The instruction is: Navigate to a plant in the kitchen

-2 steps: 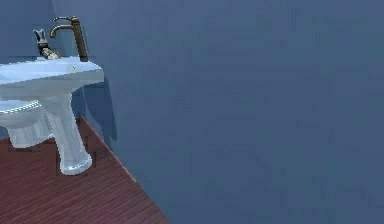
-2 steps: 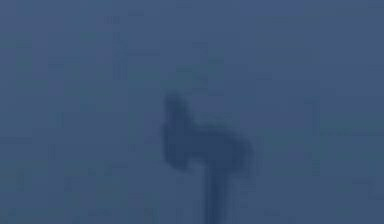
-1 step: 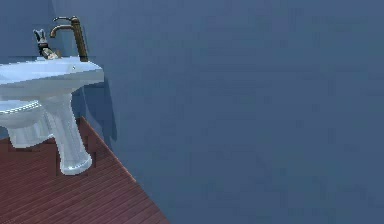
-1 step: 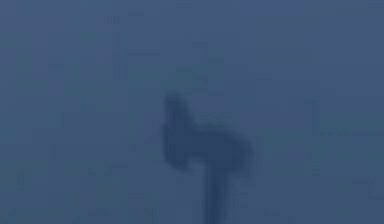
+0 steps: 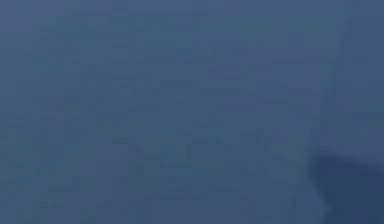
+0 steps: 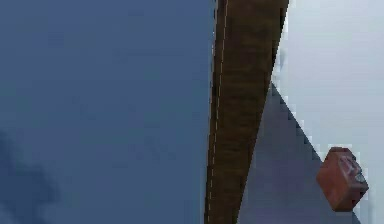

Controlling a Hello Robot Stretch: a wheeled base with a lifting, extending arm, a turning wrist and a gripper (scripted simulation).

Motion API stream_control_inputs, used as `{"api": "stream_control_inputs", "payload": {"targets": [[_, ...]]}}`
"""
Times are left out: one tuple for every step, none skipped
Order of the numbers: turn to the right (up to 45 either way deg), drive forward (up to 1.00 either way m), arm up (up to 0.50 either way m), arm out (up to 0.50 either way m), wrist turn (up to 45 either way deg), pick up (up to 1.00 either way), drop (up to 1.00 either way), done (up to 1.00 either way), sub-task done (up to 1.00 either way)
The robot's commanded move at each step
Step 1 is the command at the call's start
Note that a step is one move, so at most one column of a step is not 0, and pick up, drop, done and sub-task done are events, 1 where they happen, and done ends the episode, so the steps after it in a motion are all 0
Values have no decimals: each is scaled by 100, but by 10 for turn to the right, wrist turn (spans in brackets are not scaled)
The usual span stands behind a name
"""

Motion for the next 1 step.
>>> {"api": "stream_control_inputs", "payload": {"targets": [[-450, 0, 0, 0, 0, 0, 0, 0, 0]]}}
